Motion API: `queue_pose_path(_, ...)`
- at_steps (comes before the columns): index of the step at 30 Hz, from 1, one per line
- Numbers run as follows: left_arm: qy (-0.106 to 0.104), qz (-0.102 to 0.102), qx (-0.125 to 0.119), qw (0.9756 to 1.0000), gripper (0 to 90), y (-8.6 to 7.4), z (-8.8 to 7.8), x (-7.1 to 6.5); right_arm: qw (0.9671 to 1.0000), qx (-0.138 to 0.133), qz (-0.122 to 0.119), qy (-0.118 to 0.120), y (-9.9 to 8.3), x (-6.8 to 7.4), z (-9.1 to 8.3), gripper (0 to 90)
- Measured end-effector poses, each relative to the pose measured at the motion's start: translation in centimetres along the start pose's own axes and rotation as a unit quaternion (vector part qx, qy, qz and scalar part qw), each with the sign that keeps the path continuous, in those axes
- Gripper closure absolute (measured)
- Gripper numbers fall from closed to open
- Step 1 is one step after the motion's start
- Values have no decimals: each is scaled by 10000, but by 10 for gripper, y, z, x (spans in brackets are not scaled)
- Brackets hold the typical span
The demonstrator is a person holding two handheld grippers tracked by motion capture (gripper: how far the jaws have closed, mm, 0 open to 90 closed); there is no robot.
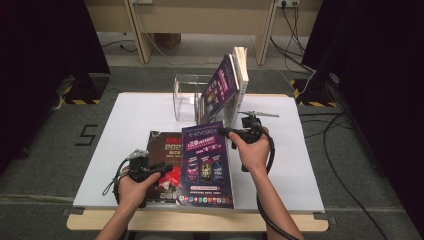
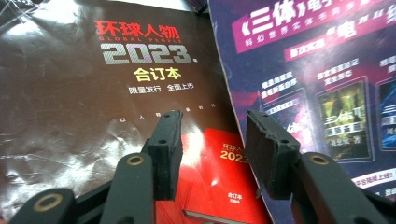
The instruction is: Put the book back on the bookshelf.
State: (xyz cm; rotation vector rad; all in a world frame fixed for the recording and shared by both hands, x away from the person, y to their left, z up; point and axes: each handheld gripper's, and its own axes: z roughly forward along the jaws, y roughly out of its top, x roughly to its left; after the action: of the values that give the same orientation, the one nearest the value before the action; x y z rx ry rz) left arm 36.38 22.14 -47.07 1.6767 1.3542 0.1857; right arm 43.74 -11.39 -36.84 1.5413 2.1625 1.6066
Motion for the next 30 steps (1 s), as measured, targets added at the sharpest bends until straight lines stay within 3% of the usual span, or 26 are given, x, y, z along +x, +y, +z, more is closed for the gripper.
queue_pose_path(18,46,-49,-105,9999,539,1,-1,2,9961,-853,-225,16,26,15,-29,832)
queue_pose_path(30,65,-26,-83,9999,539,0,-2,4,9923,-1194,-343,16,38,19,-34,833)
